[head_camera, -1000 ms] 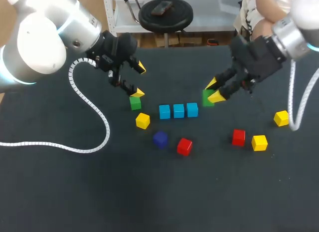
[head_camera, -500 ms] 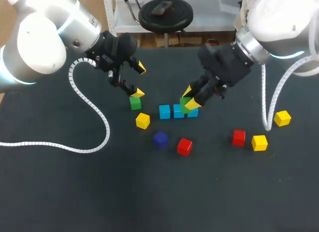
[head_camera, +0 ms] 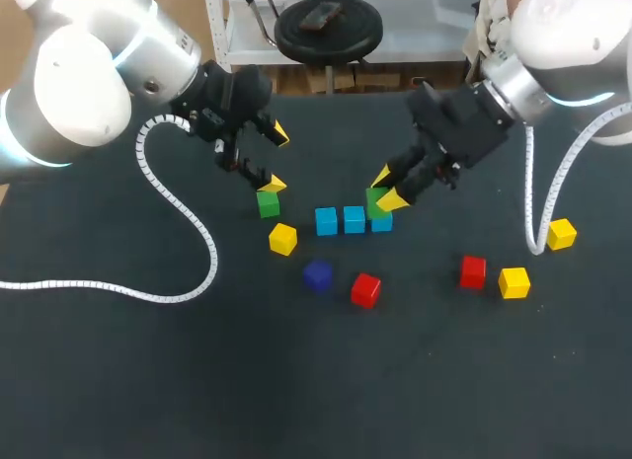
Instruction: Place the blue cubes, place green cubes on the blue cubes, place the yellow cubes on the green cubes, then place the red cubes on the yellow cubes, and place purple cube on the red cubes.
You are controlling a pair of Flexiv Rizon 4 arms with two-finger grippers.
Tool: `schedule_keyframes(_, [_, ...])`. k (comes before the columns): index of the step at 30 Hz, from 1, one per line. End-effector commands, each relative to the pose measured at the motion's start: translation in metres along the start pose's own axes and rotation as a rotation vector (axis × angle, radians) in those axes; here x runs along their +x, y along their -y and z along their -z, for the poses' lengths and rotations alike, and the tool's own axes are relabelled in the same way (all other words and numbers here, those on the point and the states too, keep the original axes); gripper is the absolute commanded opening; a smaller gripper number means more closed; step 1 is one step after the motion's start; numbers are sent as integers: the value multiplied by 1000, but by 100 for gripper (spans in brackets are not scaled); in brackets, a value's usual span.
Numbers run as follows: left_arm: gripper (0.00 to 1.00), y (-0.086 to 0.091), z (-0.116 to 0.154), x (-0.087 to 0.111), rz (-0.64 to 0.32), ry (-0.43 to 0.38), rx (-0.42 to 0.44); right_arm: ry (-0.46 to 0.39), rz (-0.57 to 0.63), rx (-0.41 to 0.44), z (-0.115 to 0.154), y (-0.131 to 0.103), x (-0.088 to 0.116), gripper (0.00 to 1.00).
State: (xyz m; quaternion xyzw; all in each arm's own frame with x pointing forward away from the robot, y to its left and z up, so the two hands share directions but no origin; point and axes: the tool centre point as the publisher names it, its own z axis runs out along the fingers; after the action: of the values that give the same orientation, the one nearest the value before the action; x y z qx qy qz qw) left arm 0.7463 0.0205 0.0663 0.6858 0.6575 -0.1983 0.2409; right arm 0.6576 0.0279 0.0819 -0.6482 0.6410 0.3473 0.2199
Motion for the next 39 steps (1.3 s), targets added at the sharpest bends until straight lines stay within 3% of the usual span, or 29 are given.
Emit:
schedule_keyframes(1, [100,-2,0,1,-3,2,4,48,0,-16,-5,4,6,0])
schedule_keyframes(9, [100,-2,0,1,-3,2,4,26,-2,-42,-13,6,20,0])
schedule_keyframes(39, [100,-2,0,1,-3,2,4,22,31,-47,-10,1,13,0])
